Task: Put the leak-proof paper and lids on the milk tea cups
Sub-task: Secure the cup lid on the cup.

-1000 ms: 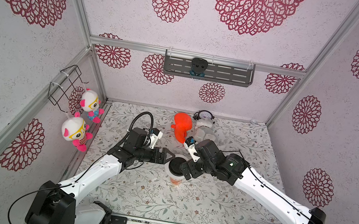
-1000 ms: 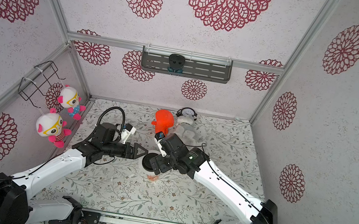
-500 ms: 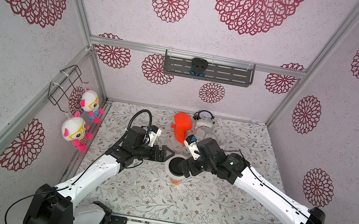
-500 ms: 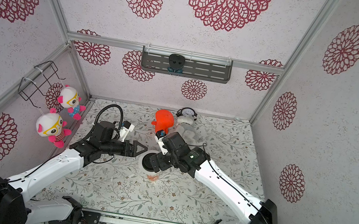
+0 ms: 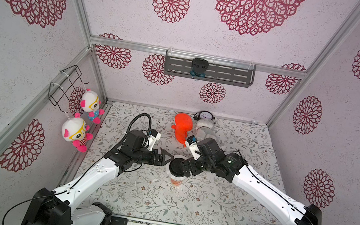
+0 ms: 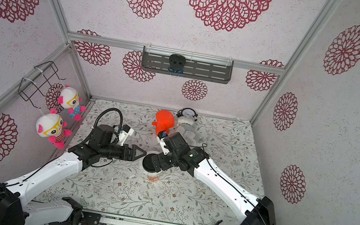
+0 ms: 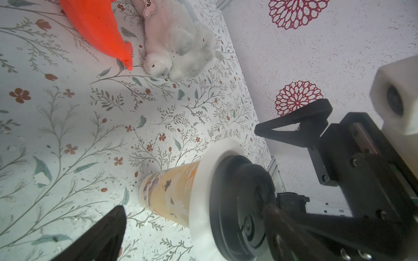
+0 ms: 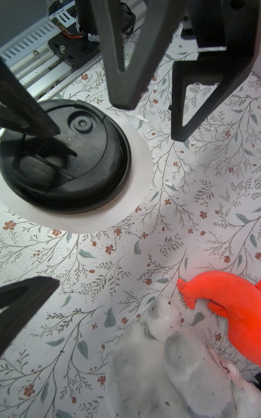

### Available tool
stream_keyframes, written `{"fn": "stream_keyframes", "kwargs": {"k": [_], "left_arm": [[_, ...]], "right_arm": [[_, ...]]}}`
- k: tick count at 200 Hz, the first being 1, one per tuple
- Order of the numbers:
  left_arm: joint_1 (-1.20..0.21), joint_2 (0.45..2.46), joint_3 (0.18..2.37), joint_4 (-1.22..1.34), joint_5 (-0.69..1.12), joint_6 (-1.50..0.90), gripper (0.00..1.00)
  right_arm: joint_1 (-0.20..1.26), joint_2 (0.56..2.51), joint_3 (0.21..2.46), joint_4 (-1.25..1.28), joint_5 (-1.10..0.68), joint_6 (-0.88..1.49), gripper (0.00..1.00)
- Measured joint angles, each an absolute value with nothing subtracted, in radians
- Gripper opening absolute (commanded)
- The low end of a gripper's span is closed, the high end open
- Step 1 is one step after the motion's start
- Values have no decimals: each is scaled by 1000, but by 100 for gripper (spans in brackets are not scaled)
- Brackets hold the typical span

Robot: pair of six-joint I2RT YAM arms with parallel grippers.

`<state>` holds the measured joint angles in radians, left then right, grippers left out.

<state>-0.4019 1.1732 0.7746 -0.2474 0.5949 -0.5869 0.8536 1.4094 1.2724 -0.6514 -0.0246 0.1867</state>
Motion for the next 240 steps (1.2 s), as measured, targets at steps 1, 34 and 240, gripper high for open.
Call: {"fn": "stream_keyframes", "kwargs": {"k": [1, 34, 240], "left_arm": [[-402, 1173, 775, -247, 596, -587, 98], [-411, 1187, 774, -244, 604, -580, 98], [-414, 1246, 769, -221, 612, -569, 98]], "right_arm": [[853, 1410, 1272, -651, -25, 187, 97], [842, 1413, 1272, -649, -27, 186, 97], [779, 1438, 1248, -563, -122, 221, 80]]}}
